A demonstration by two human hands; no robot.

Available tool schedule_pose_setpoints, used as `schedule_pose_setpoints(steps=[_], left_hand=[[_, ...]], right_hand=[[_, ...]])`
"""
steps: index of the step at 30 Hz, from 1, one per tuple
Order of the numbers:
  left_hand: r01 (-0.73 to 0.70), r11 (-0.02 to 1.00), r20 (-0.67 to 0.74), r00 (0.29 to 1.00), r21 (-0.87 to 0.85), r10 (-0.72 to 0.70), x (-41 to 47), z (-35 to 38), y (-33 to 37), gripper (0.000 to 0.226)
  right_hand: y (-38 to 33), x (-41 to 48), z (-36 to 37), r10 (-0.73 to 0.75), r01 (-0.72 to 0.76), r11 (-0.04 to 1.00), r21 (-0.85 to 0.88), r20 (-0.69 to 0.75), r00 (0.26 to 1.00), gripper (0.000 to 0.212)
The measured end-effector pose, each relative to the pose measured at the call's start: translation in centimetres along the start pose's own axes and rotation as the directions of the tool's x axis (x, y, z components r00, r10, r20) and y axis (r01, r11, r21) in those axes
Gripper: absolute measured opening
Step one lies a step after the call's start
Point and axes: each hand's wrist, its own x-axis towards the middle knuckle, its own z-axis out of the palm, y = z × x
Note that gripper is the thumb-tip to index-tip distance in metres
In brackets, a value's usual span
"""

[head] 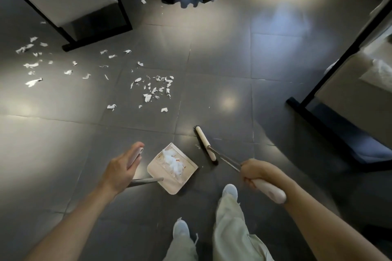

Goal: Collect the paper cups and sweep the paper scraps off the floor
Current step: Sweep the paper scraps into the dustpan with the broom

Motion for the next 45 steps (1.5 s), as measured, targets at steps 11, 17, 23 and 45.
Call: schedule_pose_setpoints(steps=[11,17,23,45], left_hand=[[-0.021,0.999,-0.036,0.999,-0.047,0.020,-2.5,-1.1,-2.7,0.036],[0.003,0.996,-0.010,1.000,-0.088,-0.004,-1.8,0.1,-3.8,0.035],[0.081,0.979,-0.057,0.994,-0.187,-0.093,-0.8,0.8,-4.4,0.039],[0.048,0.991,0.007,0.999,-0.121,-0.047,-4.2,0.8,-3.6,0.027]], right_hand=[[-3.8,-0.2,-3.6,-0.014,0.065,0.984,0.165,-0.294,0.956,0.025],[-6.1,3.3,-10.6,-0.008,0.016,1.000,0.020,-0.351,0.936,0.021],[-7.2,8.6,-14.5,-0.032,0.013,0.998,-0.063,-0.301,0.953,0.017],[-5.7,-0.1,9.0,-0.077,0.078,0.945,-0.316,0.014,0.997,0.076]])
